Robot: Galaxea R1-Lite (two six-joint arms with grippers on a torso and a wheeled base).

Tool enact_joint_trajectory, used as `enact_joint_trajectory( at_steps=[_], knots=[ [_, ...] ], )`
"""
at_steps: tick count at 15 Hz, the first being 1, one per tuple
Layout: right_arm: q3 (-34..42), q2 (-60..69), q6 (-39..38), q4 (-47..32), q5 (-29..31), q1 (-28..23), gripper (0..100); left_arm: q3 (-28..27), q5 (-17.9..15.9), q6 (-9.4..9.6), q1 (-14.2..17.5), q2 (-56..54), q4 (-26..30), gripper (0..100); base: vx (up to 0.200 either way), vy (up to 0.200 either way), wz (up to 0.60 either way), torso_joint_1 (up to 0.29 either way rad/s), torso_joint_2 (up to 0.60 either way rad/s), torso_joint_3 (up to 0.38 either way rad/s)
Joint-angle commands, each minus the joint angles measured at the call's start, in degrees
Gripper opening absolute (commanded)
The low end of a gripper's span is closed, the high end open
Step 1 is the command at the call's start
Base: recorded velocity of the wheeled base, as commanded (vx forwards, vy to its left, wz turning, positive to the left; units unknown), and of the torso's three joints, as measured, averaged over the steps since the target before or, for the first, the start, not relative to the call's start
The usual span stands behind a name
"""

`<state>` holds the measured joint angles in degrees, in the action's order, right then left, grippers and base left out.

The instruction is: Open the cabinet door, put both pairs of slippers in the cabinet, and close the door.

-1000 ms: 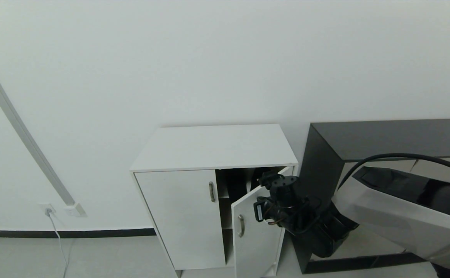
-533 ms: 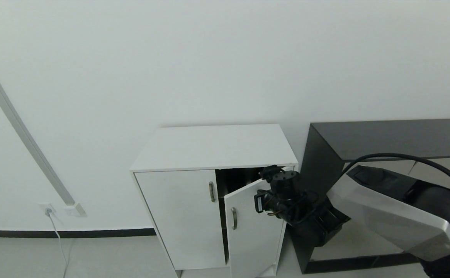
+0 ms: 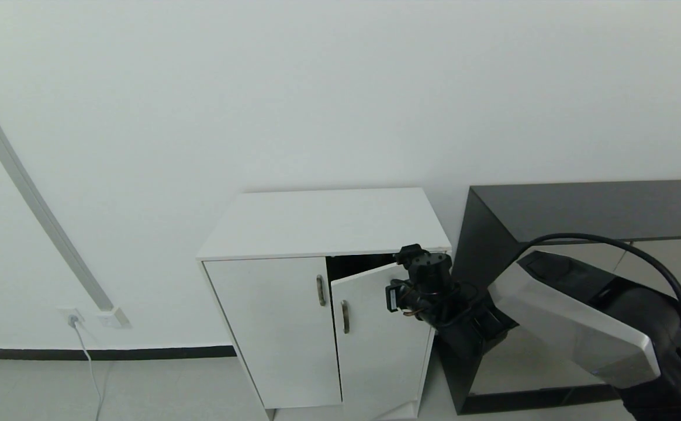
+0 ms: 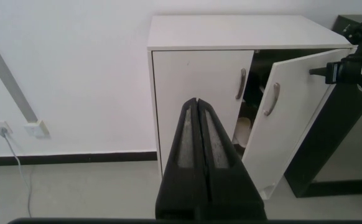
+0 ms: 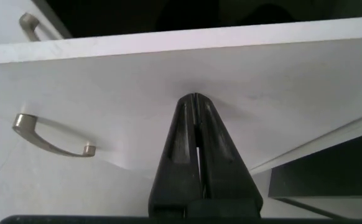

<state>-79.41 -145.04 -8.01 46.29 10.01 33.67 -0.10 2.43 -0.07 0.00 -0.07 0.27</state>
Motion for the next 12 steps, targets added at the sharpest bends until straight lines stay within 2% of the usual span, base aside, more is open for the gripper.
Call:
enact_joint_trajectory(
  at_steps=[1, 12],
  knots=[
    [-0.92, -0.85, 0.01, -0.32, 0.01, -0.18, 0, 0.01, 0.04, -0.01, 0.00, 0.07, 0.00, 0, 0.000, 0.000, 0.00, 0.000, 0.00, 0.000],
    [-9.89, -2.09, 0.01, -7.18, -0.69, -1.77, 0, 0.01, 0.04, -0.01, 0.00, 0.07, 0.00, 0, 0.000, 0.000, 0.00, 0.000, 0.00, 0.000]
  ],
)
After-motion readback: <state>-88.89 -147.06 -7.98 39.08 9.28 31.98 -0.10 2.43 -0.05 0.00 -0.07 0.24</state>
